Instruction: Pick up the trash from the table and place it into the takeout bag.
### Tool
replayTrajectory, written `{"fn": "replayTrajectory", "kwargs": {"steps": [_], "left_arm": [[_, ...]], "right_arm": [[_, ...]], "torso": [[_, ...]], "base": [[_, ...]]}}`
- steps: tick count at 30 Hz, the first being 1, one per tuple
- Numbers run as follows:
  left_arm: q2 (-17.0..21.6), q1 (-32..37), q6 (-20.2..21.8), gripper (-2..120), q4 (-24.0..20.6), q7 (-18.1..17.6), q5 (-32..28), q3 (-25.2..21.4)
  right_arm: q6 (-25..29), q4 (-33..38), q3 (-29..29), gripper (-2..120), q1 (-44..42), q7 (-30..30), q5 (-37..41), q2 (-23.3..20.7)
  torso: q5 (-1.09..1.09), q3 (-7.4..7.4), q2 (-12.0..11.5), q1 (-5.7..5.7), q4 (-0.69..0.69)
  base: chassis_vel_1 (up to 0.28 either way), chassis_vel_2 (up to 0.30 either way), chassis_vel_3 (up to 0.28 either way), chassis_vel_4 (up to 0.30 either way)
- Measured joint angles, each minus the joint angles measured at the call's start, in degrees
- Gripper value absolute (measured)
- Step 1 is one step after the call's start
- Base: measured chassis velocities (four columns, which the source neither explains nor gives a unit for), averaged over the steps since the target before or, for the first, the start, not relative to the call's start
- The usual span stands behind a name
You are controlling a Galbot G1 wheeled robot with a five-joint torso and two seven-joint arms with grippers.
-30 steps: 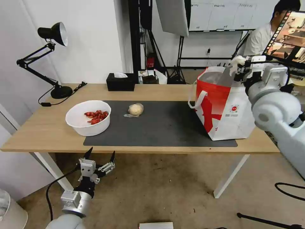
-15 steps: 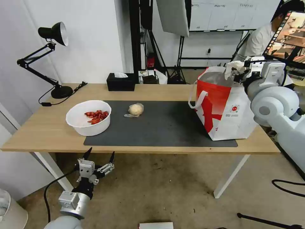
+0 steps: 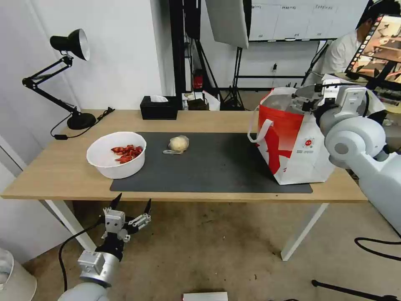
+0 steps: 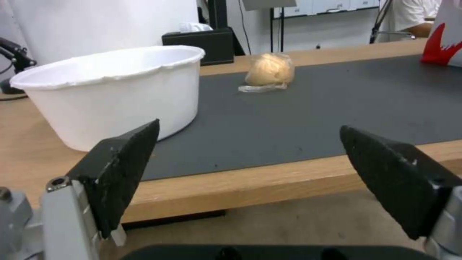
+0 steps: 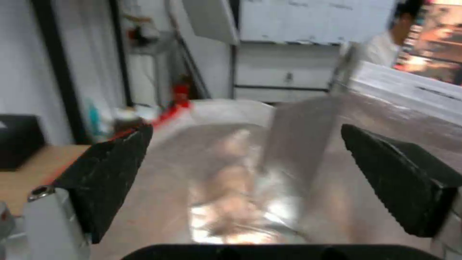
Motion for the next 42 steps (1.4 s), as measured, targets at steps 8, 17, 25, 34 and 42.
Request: {"fn": "replayTrajectory", "kwargs": {"steps": [8,17,25,34,42], "left_arm": [[0.0,-0.4,0.0,100,-0.7,0.0,-0.3,0.0],[-1.3,-0.1,-0.5,100,-1.3,-0.1,-0.3,-0.6],[-3.0,2.5,-1.3,100,-2.3,-0.1,0.2,-2.2],[-3.9,3.5,0.0,100,-0.6,-0.2,0.0,-2.4],[-3.8,3.7,0.1,100,-0.9,-0.2,-0.1,-2.5]], "right_arm": [[12.4,5.9,5.4,100,-10.7,-15.5,-1.0,-0.6],[20.7,12.1,9.3,100,-27.4,-23.3,-8.1,0.5],[25.7,13.4,11.6,100,-40.0,-26.0,-17.7,4.4],[26.1,13.0,15.0,100,-59.7,-17.8,-33.7,11.8],[25.8,13.0,14.3,100,-59.4,-17.8,-33.4,11.7]], "torso": [[0.00,0.00,0.0,0.00,0.00],[-0.01,-0.01,0.0,0.00,-0.01],[0.00,-0.01,0.0,0.00,0.01],[0.00,0.00,0.0,-0.01,0.00],[0.00,0.00,0.0,0.00,0.00]], "base": [[0.000,0.000,0.000,0.000],[0.000,0.000,0.000,0.000],[0.000,0.000,0.000,0.000],[0.000,0.000,0.000,0.000],[0.000,0.000,0.000,0.000]]}}
